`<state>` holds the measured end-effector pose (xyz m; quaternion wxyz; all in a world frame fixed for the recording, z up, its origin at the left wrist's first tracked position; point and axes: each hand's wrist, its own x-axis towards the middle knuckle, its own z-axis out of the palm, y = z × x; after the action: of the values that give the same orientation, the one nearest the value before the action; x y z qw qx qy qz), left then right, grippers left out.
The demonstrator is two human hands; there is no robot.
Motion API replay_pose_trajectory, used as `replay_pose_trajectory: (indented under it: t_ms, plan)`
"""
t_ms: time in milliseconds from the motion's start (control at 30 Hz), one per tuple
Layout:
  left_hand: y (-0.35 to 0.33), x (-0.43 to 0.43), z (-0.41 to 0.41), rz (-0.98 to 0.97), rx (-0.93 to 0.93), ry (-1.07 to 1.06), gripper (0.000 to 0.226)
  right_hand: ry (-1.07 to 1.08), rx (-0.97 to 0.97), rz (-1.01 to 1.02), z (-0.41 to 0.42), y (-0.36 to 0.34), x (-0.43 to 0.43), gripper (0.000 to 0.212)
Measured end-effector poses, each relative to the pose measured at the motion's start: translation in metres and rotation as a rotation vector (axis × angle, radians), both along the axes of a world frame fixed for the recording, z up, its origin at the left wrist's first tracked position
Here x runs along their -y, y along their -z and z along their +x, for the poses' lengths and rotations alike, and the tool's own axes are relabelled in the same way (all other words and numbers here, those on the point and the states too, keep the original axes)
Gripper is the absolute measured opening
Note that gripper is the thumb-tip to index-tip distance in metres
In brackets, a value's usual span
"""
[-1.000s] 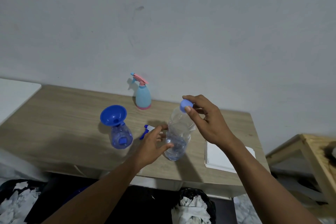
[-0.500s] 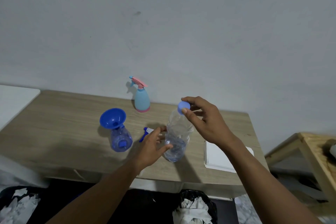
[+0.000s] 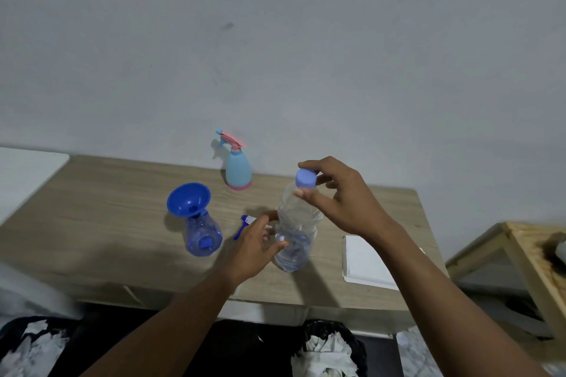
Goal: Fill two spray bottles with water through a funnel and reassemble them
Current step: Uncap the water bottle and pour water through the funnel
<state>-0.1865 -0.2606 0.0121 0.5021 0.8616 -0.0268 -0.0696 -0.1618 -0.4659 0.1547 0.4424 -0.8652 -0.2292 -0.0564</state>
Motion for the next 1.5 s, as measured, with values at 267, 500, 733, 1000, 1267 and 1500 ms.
replay_pose_trajectory:
  t_ms: [267,500,733,1000,1267,1500]
  plan:
    - [0.012,-0.002,0.003,-0.015,0.018,-0.014,0.057,0.173,0.079,0.272,-0.002,0.011,0.008,0.032]
    - [0.011,0.0,0.004,-0.055,0.042,-0.011,0.058,0.48,-0.492,-0.12,-0.03,0.191,0.053,0.029]
    - [0.014,0.001,0.004,-0.085,0.038,-0.004,0.057,0.331,-0.522,-0.448,-0.062,0.236,0.046,0.032]
    - [0.024,-0.012,-0.012,-0.018,0.087,0.009,0.071,0.306,-0.157,0.301,-0.044,0.152,0.008,0.074]
    - [0.02,-0.072,-0.061,0.081,0.393,-0.329,0.055,0.352,-0.075,0.422,-0.032,0.133,-0.057,0.124]
    - [-0.002,-0.138,-0.04,0.098,0.53,-0.561,0.067,0.429,0.057,0.343,-0.027,0.121,-0.076,0.11]
